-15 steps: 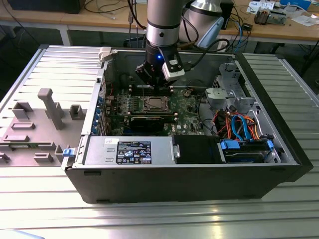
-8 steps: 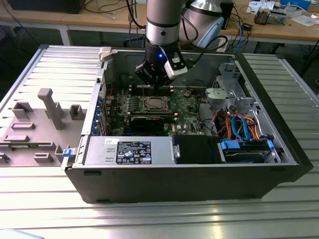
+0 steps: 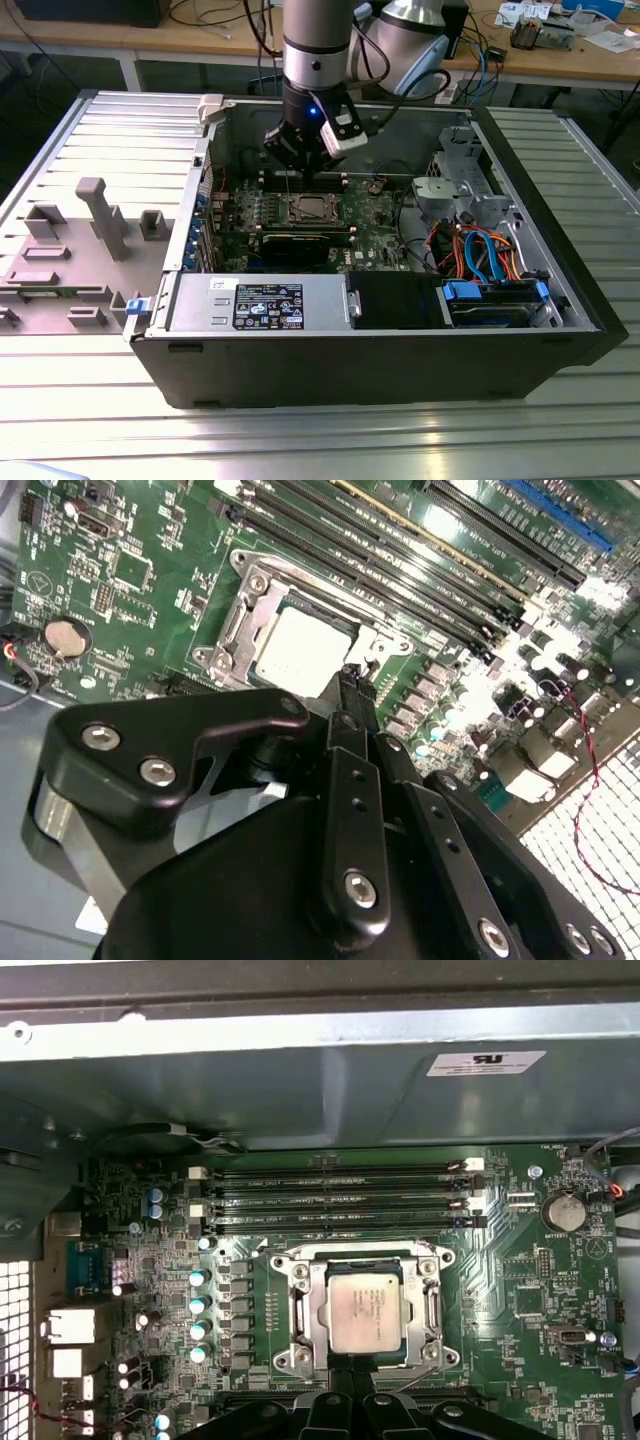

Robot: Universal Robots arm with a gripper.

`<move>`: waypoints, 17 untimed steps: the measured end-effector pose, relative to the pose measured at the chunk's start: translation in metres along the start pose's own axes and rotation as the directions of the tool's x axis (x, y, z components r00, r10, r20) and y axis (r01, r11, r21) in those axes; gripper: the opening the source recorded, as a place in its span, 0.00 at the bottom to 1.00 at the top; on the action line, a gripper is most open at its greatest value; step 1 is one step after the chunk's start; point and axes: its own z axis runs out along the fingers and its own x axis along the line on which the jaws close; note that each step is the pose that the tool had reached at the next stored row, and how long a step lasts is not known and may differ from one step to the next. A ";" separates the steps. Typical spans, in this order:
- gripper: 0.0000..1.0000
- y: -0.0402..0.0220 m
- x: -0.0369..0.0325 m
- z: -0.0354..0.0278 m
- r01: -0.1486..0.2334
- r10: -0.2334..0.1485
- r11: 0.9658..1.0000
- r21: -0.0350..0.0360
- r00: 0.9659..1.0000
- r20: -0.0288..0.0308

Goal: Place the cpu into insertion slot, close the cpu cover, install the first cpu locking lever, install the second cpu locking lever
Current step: 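Install the first cpu locking lever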

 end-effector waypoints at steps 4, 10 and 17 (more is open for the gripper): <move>0.11 -0.0001 0.0022 0.0007 0.010 -0.010 1.000 0.000 1.000 0.010; 0.11 -0.0001 0.0050 0.0014 0.081 -0.081 0.997 -0.001 0.997 0.009; 0.11 -0.0009 0.0291 0.0016 0.085 -0.085 0.996 -0.002 0.996 0.009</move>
